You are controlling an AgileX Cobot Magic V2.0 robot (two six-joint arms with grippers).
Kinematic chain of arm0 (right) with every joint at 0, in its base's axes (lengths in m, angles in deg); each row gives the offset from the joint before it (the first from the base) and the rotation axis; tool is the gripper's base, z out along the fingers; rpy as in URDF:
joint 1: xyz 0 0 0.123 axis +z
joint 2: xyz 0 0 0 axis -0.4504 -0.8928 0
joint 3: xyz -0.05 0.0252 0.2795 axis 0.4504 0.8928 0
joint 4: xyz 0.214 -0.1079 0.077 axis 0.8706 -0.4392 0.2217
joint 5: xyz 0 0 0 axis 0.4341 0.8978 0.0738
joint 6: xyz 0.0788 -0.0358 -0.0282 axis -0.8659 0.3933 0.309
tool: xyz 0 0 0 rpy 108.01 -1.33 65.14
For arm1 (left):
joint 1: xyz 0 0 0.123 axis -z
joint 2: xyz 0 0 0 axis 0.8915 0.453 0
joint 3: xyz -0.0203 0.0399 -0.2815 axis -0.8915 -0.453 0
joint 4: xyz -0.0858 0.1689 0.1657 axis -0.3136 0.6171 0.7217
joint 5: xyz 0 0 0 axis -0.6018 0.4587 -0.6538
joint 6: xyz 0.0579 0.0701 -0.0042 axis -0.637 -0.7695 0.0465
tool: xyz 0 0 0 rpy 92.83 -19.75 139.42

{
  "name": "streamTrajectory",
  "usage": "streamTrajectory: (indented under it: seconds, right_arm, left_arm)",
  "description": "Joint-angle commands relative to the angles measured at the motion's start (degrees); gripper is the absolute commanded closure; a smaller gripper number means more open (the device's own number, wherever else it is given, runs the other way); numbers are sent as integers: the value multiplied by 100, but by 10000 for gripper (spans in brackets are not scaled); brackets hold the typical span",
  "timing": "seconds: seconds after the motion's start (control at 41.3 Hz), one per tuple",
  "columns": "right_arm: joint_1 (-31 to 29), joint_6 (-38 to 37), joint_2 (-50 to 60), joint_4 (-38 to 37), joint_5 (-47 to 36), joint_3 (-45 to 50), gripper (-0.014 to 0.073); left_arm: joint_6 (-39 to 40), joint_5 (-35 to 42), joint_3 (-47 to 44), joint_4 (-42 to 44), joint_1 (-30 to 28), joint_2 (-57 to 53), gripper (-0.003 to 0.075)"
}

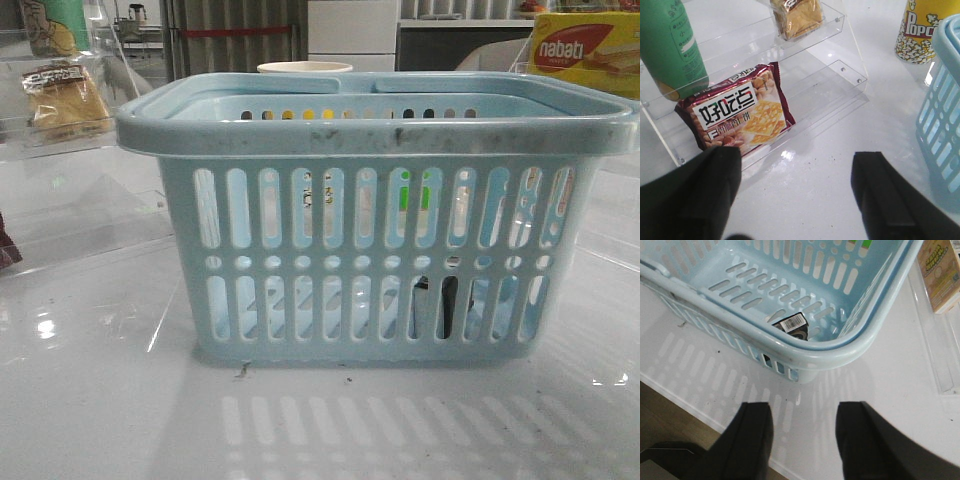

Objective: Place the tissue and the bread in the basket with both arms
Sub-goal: 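Release the tissue pack into the basket and withdraw the right gripper, then grasp the wrapped bread on the upper shelf with the left gripper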

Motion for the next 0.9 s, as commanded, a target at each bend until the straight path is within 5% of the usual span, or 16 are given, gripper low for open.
streamTrajectory:
  seconds: [0.0, 0.872]
  right_arm:
    - [-7, 8, 46, 32, -330, -156, 179]
    - [-7, 8, 46, 32, -330, -156, 179]
  left_arm:
    - [7, 443, 539, -61, -7, 479, 118]
    - [7, 404, 5080, 94, -285, 6085, 118]
